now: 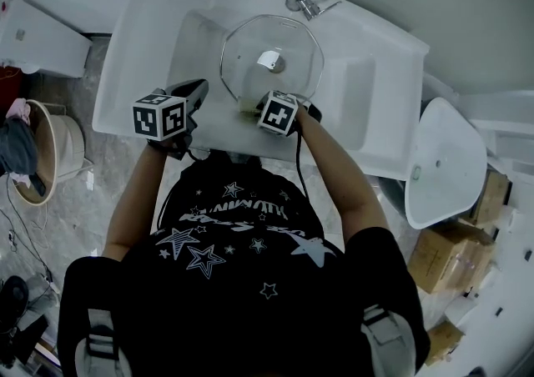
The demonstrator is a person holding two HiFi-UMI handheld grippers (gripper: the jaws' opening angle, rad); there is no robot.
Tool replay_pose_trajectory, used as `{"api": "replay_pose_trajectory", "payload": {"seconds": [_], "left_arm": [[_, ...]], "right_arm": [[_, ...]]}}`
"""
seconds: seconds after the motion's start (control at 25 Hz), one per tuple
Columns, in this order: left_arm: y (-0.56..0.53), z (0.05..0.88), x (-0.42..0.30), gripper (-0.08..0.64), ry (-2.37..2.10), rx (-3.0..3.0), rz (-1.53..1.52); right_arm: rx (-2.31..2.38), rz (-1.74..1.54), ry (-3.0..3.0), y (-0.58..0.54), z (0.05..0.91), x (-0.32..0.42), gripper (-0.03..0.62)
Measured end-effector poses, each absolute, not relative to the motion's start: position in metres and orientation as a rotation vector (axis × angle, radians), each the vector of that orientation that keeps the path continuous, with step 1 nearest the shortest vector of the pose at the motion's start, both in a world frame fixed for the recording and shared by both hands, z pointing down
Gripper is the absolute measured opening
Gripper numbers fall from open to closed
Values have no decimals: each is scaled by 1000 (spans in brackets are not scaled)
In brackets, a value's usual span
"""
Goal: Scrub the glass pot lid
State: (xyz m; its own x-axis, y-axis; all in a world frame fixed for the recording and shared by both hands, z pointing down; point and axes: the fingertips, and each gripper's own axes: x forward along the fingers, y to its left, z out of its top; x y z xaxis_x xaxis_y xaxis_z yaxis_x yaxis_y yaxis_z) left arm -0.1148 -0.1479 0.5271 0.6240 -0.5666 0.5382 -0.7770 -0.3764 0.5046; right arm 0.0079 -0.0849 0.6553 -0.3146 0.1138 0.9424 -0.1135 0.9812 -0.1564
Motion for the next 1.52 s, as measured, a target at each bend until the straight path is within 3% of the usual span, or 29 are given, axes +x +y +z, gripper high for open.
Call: {"api": "replay_pose_trajectory", "payload": {"seconds": [0.36, 1.08, 1.52], "left_arm": [[-161, 524, -107, 8, -1034, 2112, 352], [-186, 525, -103, 8, -1014, 2111, 362], [-194, 531, -106, 8, -1006, 2092, 390]], "right_arm": [[43, 216, -1908, -97, 640, 16, 74], [455, -454, -1808, -245, 564, 50, 69], [542, -581, -1743, -286, 562, 56, 67]]}}
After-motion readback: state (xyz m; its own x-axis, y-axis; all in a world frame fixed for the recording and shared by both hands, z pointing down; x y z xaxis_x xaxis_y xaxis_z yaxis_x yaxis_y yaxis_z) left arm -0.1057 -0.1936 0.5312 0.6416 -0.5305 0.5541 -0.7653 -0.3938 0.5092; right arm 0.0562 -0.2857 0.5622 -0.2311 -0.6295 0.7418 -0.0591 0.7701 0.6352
